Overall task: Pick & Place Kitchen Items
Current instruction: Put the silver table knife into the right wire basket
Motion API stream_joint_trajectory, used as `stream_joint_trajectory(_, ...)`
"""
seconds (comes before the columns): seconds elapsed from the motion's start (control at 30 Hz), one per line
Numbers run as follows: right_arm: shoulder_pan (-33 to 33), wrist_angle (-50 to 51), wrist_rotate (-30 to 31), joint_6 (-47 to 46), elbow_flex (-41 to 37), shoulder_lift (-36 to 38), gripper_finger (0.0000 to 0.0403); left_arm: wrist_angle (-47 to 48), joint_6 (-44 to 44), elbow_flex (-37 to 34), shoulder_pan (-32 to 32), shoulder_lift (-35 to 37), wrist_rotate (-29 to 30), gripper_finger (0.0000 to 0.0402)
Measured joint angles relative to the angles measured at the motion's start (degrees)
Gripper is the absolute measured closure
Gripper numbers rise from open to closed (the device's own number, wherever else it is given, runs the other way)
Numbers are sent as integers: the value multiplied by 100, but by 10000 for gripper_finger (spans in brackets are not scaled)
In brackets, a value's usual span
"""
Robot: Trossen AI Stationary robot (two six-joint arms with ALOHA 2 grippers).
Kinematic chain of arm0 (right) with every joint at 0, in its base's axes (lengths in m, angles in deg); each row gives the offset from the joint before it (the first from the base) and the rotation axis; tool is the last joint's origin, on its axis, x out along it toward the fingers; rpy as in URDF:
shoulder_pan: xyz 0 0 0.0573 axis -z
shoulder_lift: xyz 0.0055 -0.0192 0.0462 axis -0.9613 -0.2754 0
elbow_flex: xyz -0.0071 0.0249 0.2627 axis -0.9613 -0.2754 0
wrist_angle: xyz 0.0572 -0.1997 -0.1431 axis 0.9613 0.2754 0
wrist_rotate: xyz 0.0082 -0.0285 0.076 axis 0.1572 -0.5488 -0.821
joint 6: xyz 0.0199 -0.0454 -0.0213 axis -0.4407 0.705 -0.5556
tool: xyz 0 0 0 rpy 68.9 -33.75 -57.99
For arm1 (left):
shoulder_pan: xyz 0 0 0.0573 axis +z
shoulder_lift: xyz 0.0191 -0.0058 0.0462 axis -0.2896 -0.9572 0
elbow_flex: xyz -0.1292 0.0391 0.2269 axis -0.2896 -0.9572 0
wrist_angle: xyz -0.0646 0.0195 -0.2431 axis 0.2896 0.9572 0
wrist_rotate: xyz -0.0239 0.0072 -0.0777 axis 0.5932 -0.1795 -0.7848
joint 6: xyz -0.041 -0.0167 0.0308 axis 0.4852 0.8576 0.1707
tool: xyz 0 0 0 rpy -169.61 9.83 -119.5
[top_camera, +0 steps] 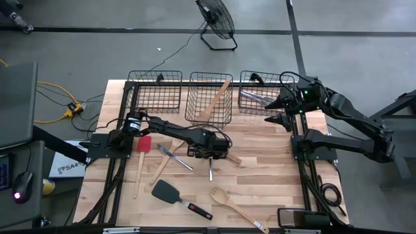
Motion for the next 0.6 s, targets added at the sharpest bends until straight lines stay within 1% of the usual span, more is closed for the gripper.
stream_joint_trajectory(0.2, 1, 54, 1, 40, 0, 0, 122, -30, 1, 4, -17, 0, -180, 200)
stream_joint_trajectory(0.33, 0, 66, 8, 44, 0, 0, 122, -32, 16, 18, -57, -41, -184, 200)
stream_joint_trajectory(0.47, 1, 74, 12, 47, 0, 0, 122, 210, -70, 307, -61, -283, -413, 200)
stream_joint_trajectory(0.6, 1, 99, 17, 66, 0, 0, 122, 523, -132, 686, -83, -560, -359, 200)
